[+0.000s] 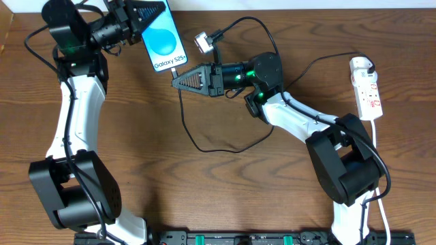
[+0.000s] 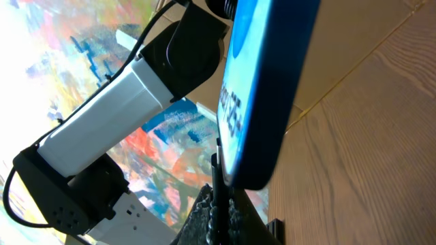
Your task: Plug charger to phone and switch on socket
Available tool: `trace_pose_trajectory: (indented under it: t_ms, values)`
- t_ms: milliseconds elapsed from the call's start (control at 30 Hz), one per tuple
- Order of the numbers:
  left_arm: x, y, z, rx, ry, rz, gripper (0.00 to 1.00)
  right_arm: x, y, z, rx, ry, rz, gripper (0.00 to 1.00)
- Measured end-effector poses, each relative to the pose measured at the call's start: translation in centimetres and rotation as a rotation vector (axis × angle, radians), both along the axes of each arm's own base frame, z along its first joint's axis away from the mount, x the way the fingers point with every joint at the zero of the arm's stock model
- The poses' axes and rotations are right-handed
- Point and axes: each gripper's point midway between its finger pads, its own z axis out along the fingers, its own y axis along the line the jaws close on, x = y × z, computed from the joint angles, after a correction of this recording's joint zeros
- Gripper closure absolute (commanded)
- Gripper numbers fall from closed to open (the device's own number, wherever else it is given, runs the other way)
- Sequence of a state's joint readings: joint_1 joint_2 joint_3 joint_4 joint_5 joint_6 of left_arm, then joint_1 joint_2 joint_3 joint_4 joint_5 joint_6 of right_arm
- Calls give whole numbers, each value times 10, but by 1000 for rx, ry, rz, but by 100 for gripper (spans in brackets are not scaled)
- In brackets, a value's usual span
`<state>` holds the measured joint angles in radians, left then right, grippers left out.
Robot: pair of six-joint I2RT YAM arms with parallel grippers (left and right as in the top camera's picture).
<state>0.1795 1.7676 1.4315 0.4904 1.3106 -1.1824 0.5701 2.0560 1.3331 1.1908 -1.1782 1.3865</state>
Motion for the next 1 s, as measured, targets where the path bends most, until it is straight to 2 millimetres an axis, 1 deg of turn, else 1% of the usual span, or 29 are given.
trace_pose_trajectory:
  t_ms: [1000]
  values:
    - [-2,-1,0,-7,16,-15,93,0,0,0,0,0,1,99]
